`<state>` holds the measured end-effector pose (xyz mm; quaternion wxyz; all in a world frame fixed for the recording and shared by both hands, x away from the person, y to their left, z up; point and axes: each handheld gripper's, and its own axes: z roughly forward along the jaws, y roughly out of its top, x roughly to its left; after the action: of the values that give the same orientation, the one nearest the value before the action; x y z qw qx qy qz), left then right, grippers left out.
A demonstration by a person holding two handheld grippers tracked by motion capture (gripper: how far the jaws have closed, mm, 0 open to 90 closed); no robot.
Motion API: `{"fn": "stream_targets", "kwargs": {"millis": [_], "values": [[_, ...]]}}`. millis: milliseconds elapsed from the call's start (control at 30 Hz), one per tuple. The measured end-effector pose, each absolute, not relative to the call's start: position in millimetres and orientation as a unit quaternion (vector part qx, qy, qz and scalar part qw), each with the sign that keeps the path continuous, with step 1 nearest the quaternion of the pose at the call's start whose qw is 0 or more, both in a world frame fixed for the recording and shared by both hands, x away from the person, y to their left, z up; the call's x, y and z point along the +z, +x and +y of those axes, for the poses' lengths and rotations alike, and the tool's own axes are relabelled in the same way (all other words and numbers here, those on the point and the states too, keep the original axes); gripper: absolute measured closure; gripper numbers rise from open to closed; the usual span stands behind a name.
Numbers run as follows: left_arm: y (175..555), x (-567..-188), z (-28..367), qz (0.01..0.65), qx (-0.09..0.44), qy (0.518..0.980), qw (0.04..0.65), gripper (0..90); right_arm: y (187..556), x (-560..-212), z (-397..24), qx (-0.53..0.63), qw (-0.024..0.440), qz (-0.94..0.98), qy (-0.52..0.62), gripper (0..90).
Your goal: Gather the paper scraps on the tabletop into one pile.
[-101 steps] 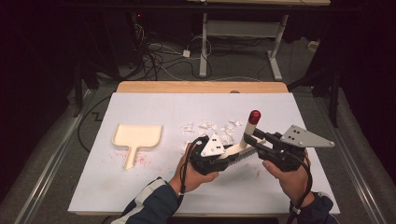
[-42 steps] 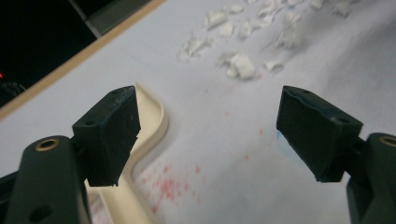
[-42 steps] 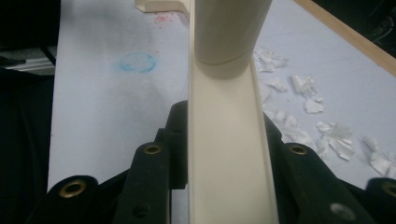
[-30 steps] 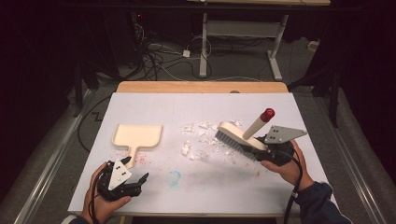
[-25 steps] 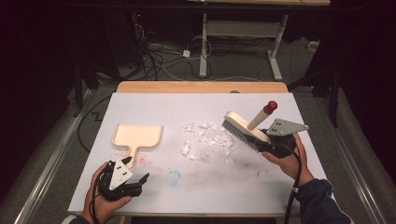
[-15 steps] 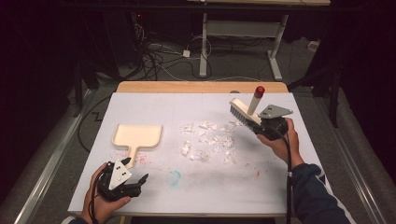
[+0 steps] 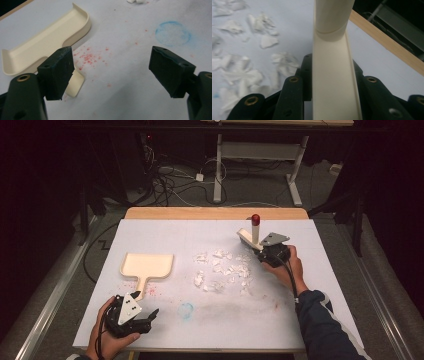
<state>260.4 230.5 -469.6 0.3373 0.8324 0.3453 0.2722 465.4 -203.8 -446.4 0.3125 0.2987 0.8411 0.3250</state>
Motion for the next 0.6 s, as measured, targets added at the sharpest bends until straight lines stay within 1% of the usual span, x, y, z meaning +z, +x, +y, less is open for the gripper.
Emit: {"fn": "stream_targets", "kwargs": {"millis": [167,433,600], "values": [[260.4,-469.9,229.3,0.345,0.272,0.833,0.336,19.6,445.2,-451.8,-188.2,0.348,0.296,0.849,0.266,68.2],[260.1,-469.1,225.9,0.340,0.270,0.836,0.336,19.6,405.2,-448.6,-186.5,0.369,0.241,0.877,0.190,68.1],[260.2,-468.6,224.5,0.339,0.270,0.836,0.337,19.6,385.9,-443.0,-192.0,0.374,0.237,0.880,0.171,68.1]]}}
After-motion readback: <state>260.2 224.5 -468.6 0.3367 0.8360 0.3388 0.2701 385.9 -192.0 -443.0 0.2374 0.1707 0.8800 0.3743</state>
